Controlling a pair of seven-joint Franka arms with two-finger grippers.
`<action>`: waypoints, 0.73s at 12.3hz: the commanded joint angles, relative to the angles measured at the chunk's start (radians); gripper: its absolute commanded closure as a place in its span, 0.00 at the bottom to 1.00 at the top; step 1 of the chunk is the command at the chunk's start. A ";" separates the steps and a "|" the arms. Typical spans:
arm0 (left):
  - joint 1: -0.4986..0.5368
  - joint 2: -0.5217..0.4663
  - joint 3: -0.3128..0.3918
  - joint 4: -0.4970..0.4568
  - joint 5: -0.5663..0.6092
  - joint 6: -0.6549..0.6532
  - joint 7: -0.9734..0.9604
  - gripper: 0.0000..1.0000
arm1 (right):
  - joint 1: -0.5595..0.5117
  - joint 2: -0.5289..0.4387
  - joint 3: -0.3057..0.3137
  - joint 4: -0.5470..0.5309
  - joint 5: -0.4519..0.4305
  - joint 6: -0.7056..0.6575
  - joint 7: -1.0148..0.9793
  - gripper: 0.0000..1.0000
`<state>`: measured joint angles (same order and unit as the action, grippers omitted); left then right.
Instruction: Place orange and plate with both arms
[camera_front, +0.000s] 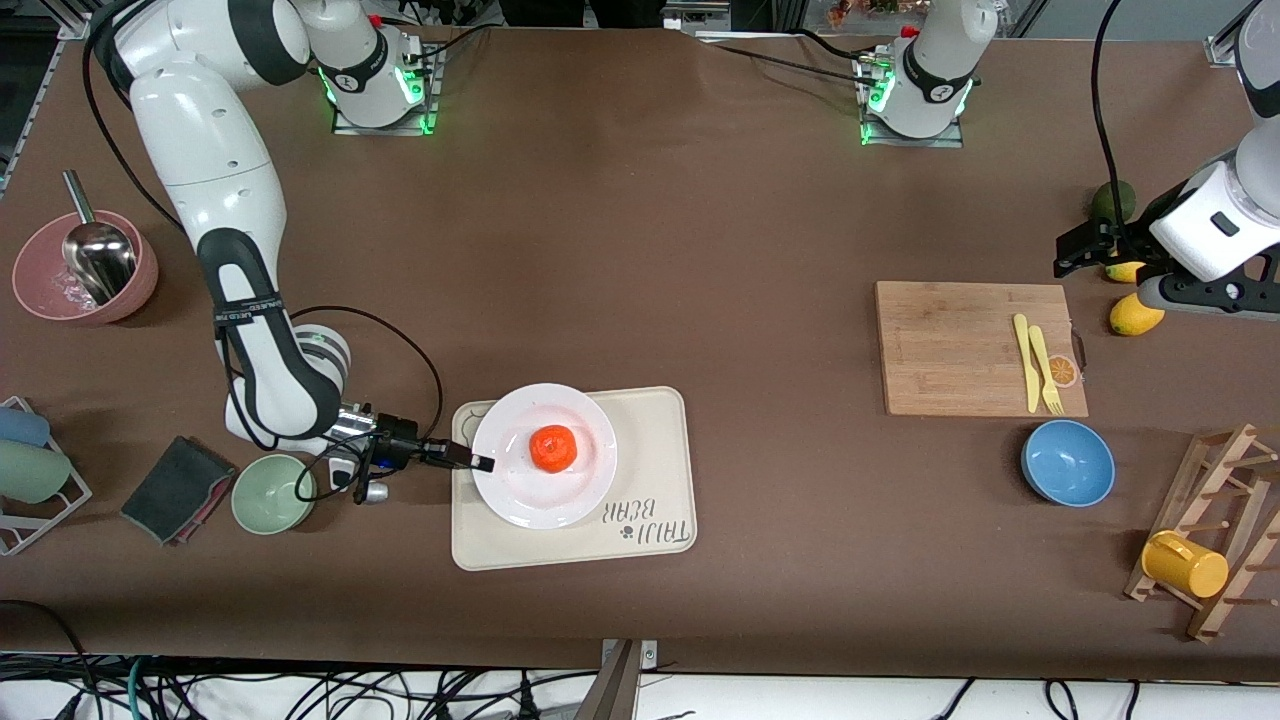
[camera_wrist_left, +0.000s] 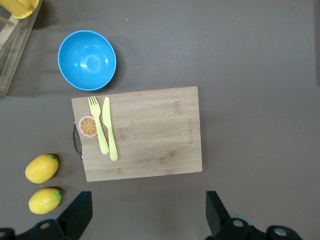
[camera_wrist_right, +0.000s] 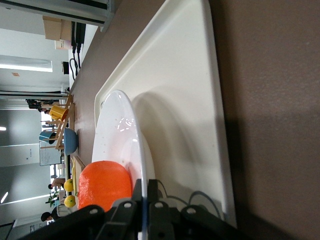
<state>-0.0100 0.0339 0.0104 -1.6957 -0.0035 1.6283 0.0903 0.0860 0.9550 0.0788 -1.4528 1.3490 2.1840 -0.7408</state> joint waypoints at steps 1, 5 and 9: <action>-0.002 0.006 0.000 0.022 0.019 -0.016 0.019 0.00 | -0.006 0.018 0.007 0.042 -0.024 -0.010 0.021 0.79; -0.004 0.006 0.000 0.022 0.019 -0.016 0.019 0.00 | -0.009 0.010 0.007 0.042 -0.027 -0.016 0.021 0.12; -0.002 0.006 0.000 0.022 0.019 -0.016 0.019 0.00 | -0.040 -0.015 -0.002 0.064 -0.166 -0.077 0.037 0.00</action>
<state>-0.0100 0.0339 0.0104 -1.6957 -0.0035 1.6283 0.0903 0.0776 0.9501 0.0770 -1.4097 1.2556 2.1647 -0.7326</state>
